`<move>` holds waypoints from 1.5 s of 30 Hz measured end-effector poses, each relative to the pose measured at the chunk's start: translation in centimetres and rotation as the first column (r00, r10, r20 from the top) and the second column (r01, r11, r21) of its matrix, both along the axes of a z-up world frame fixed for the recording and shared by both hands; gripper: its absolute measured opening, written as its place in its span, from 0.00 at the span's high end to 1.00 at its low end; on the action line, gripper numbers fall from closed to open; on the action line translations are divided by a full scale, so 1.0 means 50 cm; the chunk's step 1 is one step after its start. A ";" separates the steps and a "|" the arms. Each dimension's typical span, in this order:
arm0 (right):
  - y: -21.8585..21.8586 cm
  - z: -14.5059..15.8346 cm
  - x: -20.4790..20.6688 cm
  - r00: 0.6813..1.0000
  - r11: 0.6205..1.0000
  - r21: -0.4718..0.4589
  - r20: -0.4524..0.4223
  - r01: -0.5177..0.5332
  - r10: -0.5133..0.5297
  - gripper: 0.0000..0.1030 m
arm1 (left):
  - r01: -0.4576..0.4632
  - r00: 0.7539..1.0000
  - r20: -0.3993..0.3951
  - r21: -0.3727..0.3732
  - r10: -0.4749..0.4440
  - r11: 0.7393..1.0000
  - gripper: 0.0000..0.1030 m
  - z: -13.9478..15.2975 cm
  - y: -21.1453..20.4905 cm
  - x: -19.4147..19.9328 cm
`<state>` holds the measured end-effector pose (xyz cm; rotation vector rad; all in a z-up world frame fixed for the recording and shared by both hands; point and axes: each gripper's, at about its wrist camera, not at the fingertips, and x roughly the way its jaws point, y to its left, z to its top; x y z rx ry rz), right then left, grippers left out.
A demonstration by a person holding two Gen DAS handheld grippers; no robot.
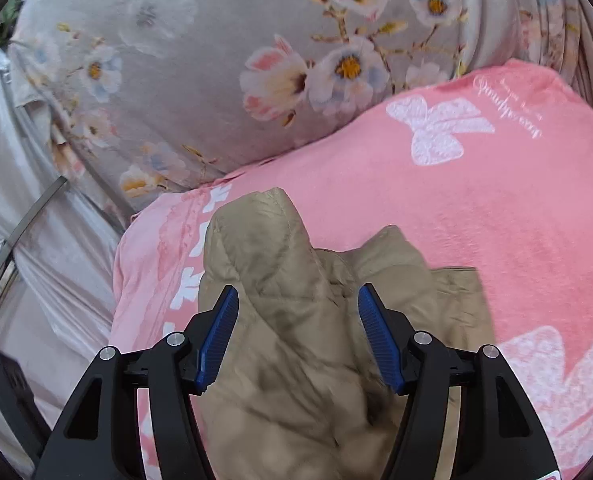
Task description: Fold large clothes
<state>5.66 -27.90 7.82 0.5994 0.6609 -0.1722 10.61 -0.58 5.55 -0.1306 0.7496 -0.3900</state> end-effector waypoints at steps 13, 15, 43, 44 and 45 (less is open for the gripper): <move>-0.003 -0.026 0.030 0.994 0.975 -0.207 -0.088 -0.078 0.061 0.93 | 0.004 1.000 -0.014 -0.017 -0.004 1.000 0.33 0.026 -0.007 0.060; -0.018 -0.030 -0.018 0.996 0.969 -0.243 -0.077 -0.055 0.037 0.93 | 0.040 0.999 -0.008 -0.013 -0.040 0.999 0.33 0.028 -0.037 0.057; -0.117 -0.264 -0.088 0.992 0.967 -0.246 -0.088 0.069 -0.094 0.88 | 0.186 0.982 -0.001 0.210 -0.189 0.960 0.16 -0.155 -0.360 0.040; -0.117 -0.268 -0.088 0.992 0.967 -0.244 -0.086 0.070 -0.093 0.87 | 0.184 0.982 0.002 0.213 -0.189 0.960 0.15 -0.158 -0.362 0.039; -0.118 -0.272 -0.089 0.992 0.968 -0.240 -0.083 0.071 -0.094 0.87 | 0.182 0.982 0.007 0.217 -0.187 0.959 0.14 -0.162 -0.364 0.039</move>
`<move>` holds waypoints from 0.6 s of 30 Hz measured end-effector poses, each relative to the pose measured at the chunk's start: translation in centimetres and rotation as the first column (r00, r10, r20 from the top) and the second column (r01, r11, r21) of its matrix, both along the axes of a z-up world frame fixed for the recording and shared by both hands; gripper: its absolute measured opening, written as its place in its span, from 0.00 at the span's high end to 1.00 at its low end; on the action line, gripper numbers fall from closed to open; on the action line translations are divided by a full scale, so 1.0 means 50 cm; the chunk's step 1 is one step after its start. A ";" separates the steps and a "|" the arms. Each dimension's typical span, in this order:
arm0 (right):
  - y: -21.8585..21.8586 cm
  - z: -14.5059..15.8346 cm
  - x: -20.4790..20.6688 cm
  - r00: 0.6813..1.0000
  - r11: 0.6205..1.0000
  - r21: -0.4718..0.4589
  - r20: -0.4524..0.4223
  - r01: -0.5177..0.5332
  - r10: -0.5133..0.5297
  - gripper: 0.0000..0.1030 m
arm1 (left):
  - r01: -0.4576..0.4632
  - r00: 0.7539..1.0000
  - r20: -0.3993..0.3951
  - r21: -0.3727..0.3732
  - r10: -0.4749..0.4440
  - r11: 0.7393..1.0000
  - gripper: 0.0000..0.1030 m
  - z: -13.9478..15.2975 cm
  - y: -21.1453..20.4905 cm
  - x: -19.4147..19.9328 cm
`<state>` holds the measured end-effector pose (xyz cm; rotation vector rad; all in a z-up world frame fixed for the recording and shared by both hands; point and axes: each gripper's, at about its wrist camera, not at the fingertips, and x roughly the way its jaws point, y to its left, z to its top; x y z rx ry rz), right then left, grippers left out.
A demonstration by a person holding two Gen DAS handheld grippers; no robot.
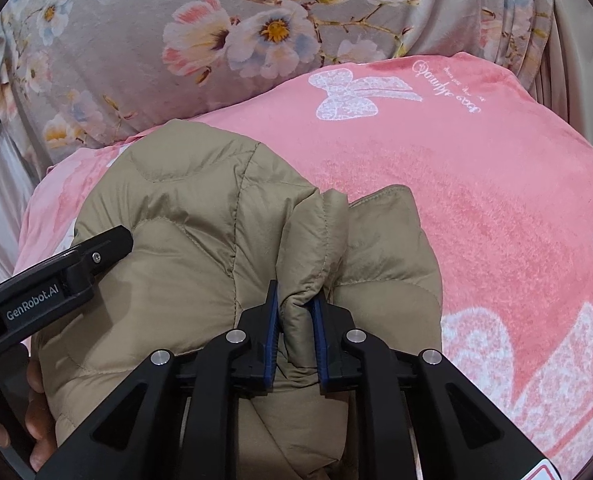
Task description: Fold large clothes
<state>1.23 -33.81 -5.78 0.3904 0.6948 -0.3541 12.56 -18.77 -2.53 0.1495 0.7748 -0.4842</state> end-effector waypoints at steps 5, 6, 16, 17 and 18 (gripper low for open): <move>-0.001 -0.014 0.001 1.000 1.000 0.010 0.012 0.006 -0.006 0.87 | -0.004 1.000 0.021 0.012 0.004 1.000 0.12 -0.012 -0.006 -0.002; -0.002 -0.016 0.001 1.000 1.000 0.011 0.013 0.007 -0.007 0.87 | -0.005 1.000 0.024 0.014 0.005 1.000 0.11 -0.014 -0.007 -0.003; -0.007 -0.025 0.003 1.000 1.000 0.020 0.022 0.010 -0.010 0.86 | -0.011 0.998 0.056 0.027 0.009 1.000 0.07 -0.031 -0.018 -0.005; -0.008 -0.024 0.002 1.000 1.000 0.019 0.022 0.009 -0.009 0.86 | -0.012 0.998 0.059 0.029 0.010 1.000 0.06 -0.032 -0.019 -0.006; -0.008 -0.025 0.002 1.000 1.000 0.020 0.023 0.009 -0.009 0.86 | -0.012 0.998 0.061 0.030 0.010 0.999 0.06 -0.033 -0.019 -0.006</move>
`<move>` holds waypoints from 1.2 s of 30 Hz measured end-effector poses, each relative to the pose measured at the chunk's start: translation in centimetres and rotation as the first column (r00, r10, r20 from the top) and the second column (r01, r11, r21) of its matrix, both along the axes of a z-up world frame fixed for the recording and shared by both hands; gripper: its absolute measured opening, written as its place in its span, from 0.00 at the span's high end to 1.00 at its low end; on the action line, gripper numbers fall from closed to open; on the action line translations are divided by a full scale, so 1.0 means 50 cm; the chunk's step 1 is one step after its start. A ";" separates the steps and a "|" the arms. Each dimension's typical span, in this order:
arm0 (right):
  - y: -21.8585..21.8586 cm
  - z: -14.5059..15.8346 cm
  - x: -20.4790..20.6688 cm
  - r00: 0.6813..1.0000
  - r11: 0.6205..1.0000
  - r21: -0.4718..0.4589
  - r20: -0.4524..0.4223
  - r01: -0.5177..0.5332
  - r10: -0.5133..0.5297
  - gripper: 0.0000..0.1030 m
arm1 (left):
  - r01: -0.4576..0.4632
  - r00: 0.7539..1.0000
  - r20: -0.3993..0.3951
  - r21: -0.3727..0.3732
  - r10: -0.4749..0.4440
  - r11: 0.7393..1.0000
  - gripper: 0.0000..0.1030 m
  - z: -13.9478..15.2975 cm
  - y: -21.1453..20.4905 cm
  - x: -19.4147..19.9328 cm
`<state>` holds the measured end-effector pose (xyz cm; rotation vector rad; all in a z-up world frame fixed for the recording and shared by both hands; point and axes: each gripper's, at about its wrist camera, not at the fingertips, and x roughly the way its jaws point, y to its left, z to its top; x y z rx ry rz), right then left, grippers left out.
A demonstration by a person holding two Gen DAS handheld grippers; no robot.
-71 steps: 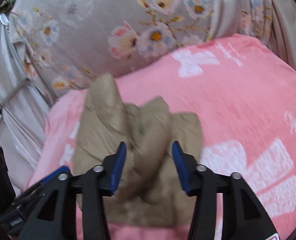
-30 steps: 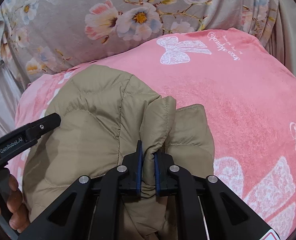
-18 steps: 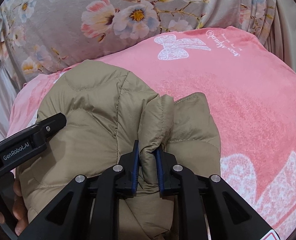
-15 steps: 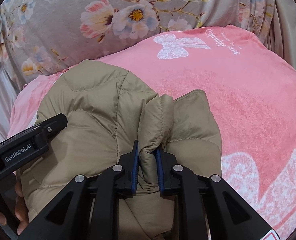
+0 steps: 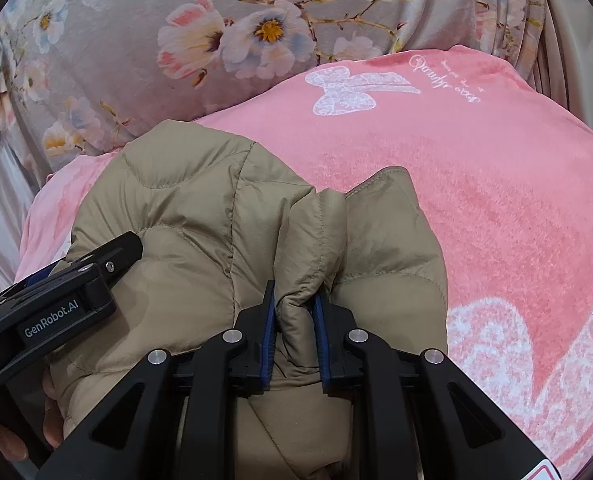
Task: Fold large clothes
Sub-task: 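Hold the folded bundle with the right gripper and tuck it with the left gripper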
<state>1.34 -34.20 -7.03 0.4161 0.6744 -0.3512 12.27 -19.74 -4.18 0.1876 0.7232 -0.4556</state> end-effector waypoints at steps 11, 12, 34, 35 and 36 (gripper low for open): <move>-0.003 -0.003 -0.001 1.000 1.000 0.002 0.004 -0.001 0.001 0.86 | -0.005 1.000 0.017 0.006 0.005 1.000 0.04 -0.006 -0.004 0.001; -0.003 -0.004 -0.001 1.000 1.000 0.002 0.004 0.000 0.000 0.86 | -0.006 1.000 0.019 0.007 0.005 1.000 0.04 -0.007 -0.004 0.001; -0.024 0.012 -0.021 1.000 0.997 0.080 -0.003 0.012 -0.012 0.84 | 0.001 1.000 0.007 0.017 -0.001 1.000 0.04 -0.001 0.010 -0.009; -0.020 0.028 -0.042 1.000 0.995 0.094 -0.006 0.024 -0.024 0.83 | -0.004 1.000 -0.001 0.013 0.004 1.000 0.04 0.005 0.023 -0.017; -0.015 0.040 -0.060 1.000 0.995 0.100 -0.002 0.023 -0.023 0.83 | -0.019 1.000 -0.013 0.007 0.019 1.000 0.04 0.014 0.045 -0.031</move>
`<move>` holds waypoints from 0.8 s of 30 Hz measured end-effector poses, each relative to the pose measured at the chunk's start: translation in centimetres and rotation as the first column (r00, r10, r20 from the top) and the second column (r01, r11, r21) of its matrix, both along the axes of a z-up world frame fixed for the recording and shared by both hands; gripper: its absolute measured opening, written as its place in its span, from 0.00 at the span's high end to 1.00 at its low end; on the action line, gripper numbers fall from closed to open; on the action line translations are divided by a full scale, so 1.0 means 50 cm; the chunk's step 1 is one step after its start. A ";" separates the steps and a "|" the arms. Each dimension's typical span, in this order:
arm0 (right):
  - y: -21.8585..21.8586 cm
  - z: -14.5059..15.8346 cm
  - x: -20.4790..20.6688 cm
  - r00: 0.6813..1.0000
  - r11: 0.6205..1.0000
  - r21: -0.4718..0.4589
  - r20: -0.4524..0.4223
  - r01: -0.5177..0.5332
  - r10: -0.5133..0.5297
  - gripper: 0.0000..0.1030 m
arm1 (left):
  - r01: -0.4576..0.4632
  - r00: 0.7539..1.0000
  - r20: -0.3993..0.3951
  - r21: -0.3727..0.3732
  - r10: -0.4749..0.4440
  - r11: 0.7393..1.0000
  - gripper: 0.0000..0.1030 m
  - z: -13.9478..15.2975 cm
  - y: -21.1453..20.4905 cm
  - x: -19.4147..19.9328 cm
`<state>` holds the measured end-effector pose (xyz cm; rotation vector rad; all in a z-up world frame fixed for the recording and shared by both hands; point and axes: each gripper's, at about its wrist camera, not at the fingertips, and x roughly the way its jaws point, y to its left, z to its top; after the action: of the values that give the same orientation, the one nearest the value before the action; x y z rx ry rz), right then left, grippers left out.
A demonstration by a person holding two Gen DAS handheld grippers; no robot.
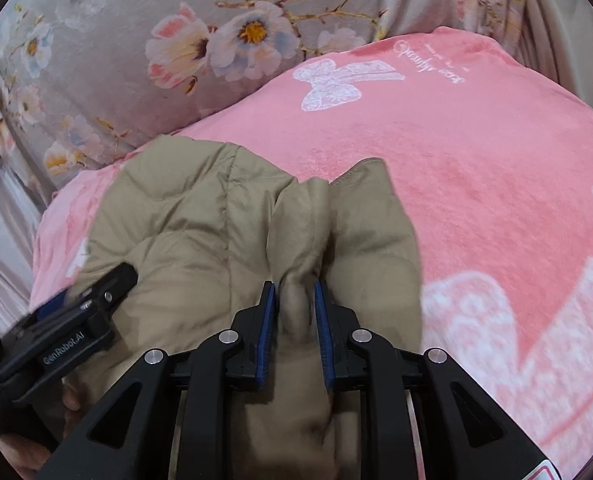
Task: Fold large clothes
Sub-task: 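Hold the folded bundle with the right gripper and tuck it with the left gripper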
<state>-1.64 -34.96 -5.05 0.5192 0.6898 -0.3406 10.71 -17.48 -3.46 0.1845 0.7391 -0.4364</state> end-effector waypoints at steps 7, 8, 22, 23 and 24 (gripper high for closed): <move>0.079 0.023 -0.103 0.996 0.996 -0.075 -0.076 -0.052 0.046 0.82 | 0.018 0.999 -0.050 0.042 -0.016 0.999 0.04 0.007 0.108 -0.109; 0.087 0.019 -0.112 0.995 0.995 -0.083 -0.090 -0.058 0.051 0.82 | 0.020 0.996 -0.086 0.032 -0.017 0.999 0.04 -0.004 0.127 -0.120; 0.160 -0.059 -0.121 0.992 0.967 -0.251 -0.128 -0.044 0.012 0.79 | 0.012 0.987 -0.158 -0.030 -0.017 0.999 0.04 -0.072 0.169 -0.141; 0.159 -0.061 -0.120 0.992 0.967 -0.252 -0.124 -0.044 0.013 0.79 | 0.011 0.986 -0.166 -0.036 -0.017 0.999 0.04 -0.074 0.170 -0.139; 0.157 -0.063 -0.122 0.993 0.967 -0.250 -0.121 -0.045 0.015 0.79 | 0.009 0.984 -0.180 -0.044 -0.016 0.999 0.04 -0.077 0.171 -0.136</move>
<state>-7.71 -27.11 -8.23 0.2468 0.7551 -0.4265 3.92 -8.95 -7.33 0.1100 0.9060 -0.4848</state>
